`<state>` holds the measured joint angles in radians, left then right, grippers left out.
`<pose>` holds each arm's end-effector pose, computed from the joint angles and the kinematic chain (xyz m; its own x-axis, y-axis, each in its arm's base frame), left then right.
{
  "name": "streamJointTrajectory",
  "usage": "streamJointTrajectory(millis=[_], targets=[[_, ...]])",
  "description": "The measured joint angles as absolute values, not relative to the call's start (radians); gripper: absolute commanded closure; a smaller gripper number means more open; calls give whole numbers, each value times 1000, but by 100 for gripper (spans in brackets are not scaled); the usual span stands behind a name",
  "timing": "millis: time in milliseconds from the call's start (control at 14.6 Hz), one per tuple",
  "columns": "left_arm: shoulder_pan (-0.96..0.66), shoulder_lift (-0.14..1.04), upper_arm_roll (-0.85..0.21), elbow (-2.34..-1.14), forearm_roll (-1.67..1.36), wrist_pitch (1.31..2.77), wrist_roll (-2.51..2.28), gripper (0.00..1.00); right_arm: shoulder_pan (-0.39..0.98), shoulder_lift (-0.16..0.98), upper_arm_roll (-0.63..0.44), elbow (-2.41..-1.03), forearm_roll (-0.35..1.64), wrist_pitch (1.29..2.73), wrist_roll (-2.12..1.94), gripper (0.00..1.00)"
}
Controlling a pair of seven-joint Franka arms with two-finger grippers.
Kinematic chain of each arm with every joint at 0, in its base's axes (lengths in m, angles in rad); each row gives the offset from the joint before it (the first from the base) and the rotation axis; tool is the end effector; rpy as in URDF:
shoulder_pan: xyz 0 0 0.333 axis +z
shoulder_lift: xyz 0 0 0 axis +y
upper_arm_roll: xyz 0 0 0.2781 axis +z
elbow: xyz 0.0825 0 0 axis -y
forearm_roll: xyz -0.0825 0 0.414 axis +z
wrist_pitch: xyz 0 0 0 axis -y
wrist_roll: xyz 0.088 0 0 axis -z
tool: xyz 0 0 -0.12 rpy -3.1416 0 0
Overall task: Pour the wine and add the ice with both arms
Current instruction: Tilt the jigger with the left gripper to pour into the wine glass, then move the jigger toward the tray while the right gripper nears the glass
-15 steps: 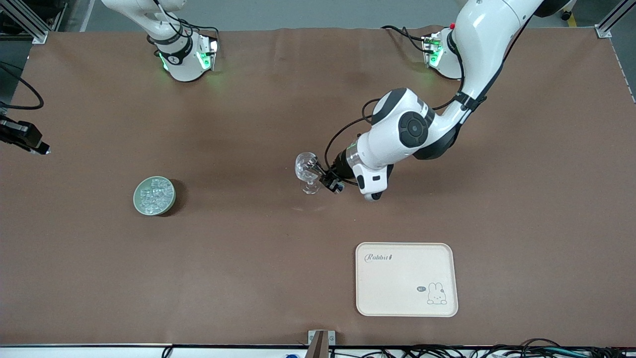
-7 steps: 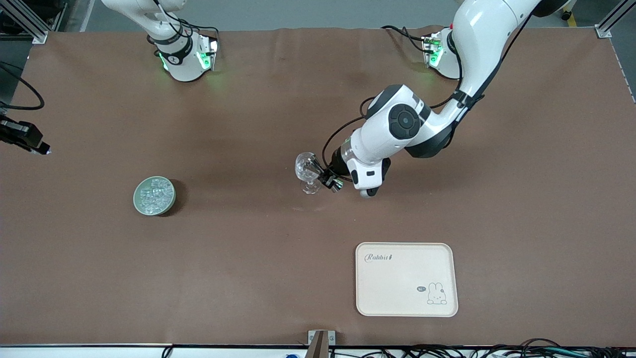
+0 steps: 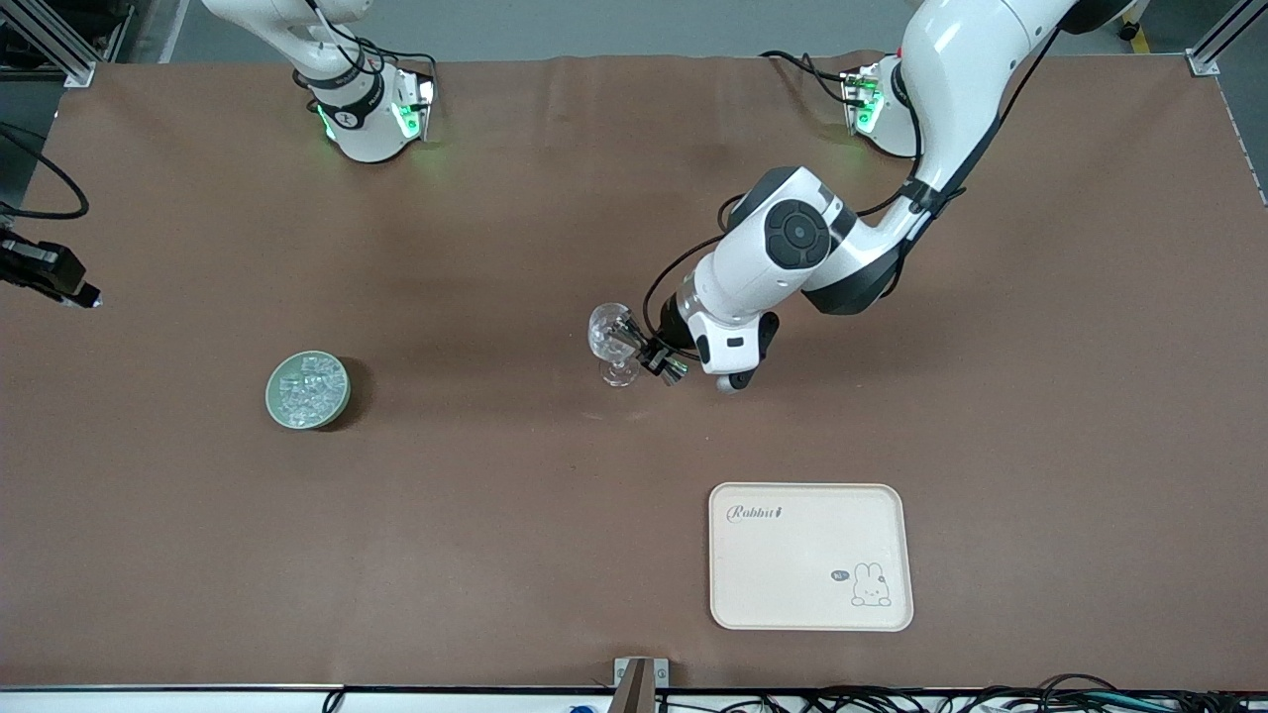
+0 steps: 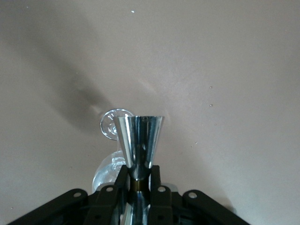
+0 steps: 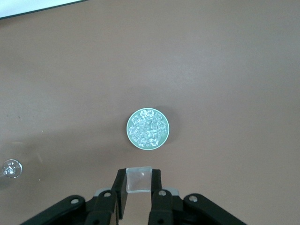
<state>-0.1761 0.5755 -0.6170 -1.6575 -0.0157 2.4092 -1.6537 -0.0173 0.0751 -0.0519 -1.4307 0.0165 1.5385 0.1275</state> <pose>0.5300 -0.4755 0.2943 0.5439 0.7642 -0.3465 0.8391 -0.4989 0.2169 0.6015 -0.0385 0.5964 0.9804 -0.1946 0.0309 -0.1942 -0.9808 -0.0166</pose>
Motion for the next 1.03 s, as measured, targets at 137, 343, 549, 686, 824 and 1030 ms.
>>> streamJointTrajectory(millis=[137, 343, 549, 686, 824, 1030], targets=[[-179, 575, -619, -1658, -3, 2409, -1654, 100, -17, 75, -52, -1431, 16, 1538, 127, 99], [-181, 575, -619, -1657, 16, 2409, -1655, 99, -17, 75, -52, -1431, 16, 1539, 127, 99], [-180, 575, -619, -1658, 24, 2409, -1669, 100, -17, 75, -52, -1431, 16, 1538, 127, 99], [-177, 575, -621, -1657, 24, 2406, -1673, 100, -17, 75, -52, -1431, 16, 1539, 127, 99], [-169, 575, -626, -1657, 23, 2369, -1673, 100, -17, 75, -52, -1431, 16, 1538, 127, 99], [-165, 574, -627, -1652, -34, 2341, -1671, 100, -17, 75, -52, -1431, 16, 1538, 127, 99]])
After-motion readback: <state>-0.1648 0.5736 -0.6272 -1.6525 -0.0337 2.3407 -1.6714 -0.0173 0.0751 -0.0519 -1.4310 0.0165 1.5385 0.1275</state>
